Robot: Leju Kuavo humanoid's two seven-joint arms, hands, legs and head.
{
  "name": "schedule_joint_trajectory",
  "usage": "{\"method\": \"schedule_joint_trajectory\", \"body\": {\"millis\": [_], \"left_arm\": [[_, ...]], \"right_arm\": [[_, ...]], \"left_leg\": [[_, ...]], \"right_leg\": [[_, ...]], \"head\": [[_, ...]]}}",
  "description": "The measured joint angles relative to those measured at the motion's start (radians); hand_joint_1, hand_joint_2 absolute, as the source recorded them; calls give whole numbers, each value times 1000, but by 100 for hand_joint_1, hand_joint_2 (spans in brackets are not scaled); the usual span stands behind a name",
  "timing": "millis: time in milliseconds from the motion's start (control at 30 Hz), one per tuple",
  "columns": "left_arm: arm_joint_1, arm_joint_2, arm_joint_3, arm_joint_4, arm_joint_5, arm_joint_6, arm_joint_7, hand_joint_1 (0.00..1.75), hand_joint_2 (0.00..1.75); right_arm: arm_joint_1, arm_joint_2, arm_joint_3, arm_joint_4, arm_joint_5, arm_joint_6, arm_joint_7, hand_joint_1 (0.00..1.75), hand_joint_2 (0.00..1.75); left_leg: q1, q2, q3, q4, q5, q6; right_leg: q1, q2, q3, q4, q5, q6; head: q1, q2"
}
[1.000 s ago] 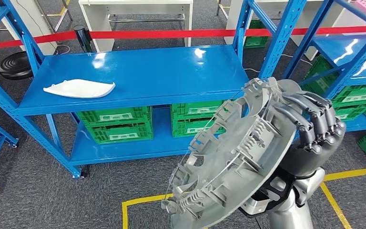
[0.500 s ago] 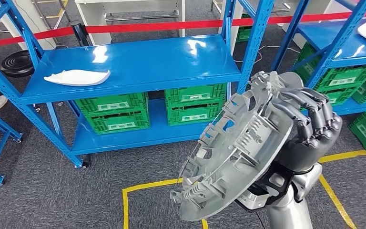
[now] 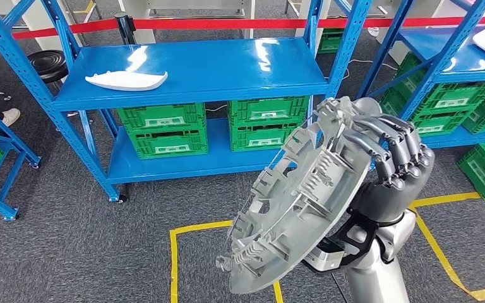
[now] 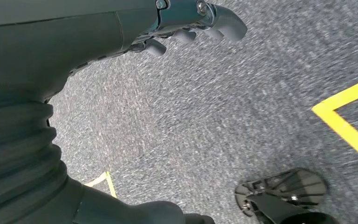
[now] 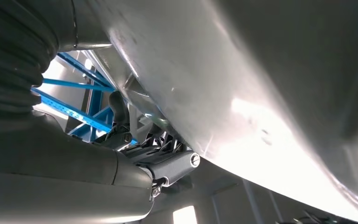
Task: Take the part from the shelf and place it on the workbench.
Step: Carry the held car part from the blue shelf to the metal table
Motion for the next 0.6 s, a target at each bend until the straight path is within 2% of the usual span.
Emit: {"method": "schedule_joint_trajectory", "body": {"millis": [33, 67, 100, 133, 167, 200, 233, 267, 300, 333, 400, 433, 467, 533, 567, 600], "left_arm": [[0, 0, 0, 0, 1, 1, -2, 0, 175], [2, 0, 0, 0, 3, 6, -11, 0, 175], [3, -1, 1, 0, 8, 15, -25, 0, 175], [5, -2, 3, 0, 13, 27, -41, 0, 175], [6, -3, 4, 0, 16, 42, -55, 0, 175], [6, -6, 6, 0, 18, 56, -65, 0, 175], [7, -9, 7, 0, 17, 70, -71, 0, 175], [7, -12, 7, 0, 16, 81, -75, 0, 175], [7, -14, 7, 0, 15, 91, -79, 0, 175], [7, -16, 7, 0, 14, 98, -80, 0, 175], [8, -18, 7, 0, 11, 109, -80, 0, 175], [9, -19, 7, 0, 10, 114, -82, 0, 175], [10, -19, 7, 0, 8, 121, -87, 0, 175], [13, -19, 7, 1, 5, 139, -102, 0, 175], [15, -19, 7, 1, 5, 149, -111, 0, 175], [19, -19, 7, 1, 7, 159, -121, 0, 175]], "right_arm": [[0, 0, 0, 2, 6, 0, 0, 175, 175], [0, 0, 0, 4, 16, 0, 0, 175, 175], [0, 0, 0, 6, 28, 0, 0, 175, 175], [1, 0, 0, 6, 38, 0, 0, 175, 175], [1, 0, 0, 6, 48, 0, 0, 175, 175], [2, 1, 0, 5, 58, 0, 0, 175, 175], [2, 1, 0, 4, 67, 0, 0, 175, 175], [3, 2, 0, 2, 75, 0, 0, 175, 175], [4, 3, 0, 0, 83, 0, 0, 175, 175], [5, 4, 0, -2, 90, 0, 1, 175, 175], [8, 7, 0, -4, 100, 0, 1, 175, 175], [9, 9, 0, -7, 105, 0, 1, 175, 175], [12, 12, 0, -10, 107, 0, 1, 175, 175], [22, 17, 0, -17, 105, 0, 0, 175, 175], [30, 19, 0, -21, 102, 0, 0, 175, 175], [38, 20, 0, -25, 100, 0, 0, 175, 175]], "left_leg": [[-2, 0, -15, 0, 11, 3], [-4, 0, -30, 1, 23, 4], [-7, 1, -46, 2, 33, 4], [-9, 1, -60, 3, 43, 4], [-10, 1, -72, 4, 53, 3], [-11, 2, -81, 4, 61, 2], [-13, 1, -87, 5, 68, -2], [-14, 1, -90, 5, 75, -7], [-14, 1, -92, 5, 81, -13], [-14, 1, -93, 3, 87, -21], [-12, -1, -96, 4, 92, -33], [-11, -2, -103, 17, 79, -38], [-11, -3, -117, 49, 53, -43], [-9, -4, -158, 162, -22, -52], [-8, -4, -177, 221, -50, -56], [-8, -4, -185, 256, -61, -59]], "right_leg": [[2, 1, -14, 66, -47, 0], [4, 2, -21, 123, -70, -1], [6, 3, -15, 154, -67, -4], [8, 3, 8, 153, -45, -8], [11, 3, 49, 117, -18, -15], [16, 3, 104, 51, -5, -24], [20, 2, 161, -25, -6, -33], [25, 1, 202, -86, -17, -40], [29, 1, 226, -125, -30, -45], [33, 1, 232, -141, -35, -47], [30, -2, 228, -148, -24, -56], [27, -5, 226, -151, -17, -63], [24, -9, 222, -155, -9, -69], [23, -19, 211, -154, -1, -76], [24, -25, 206, -153, 2, -76], [24, -31, 201, -151, 5, -76]], "head": [[0, 0], [0, 0], [0, 0], [0, 0], [0, 0], [0, 0], [0, 0], [0, 0], [0, 0], [0, 0], [1, 0], [0, 0], [-1, 0], [-3, 0], [-3, 0], [-3, 0]]}}
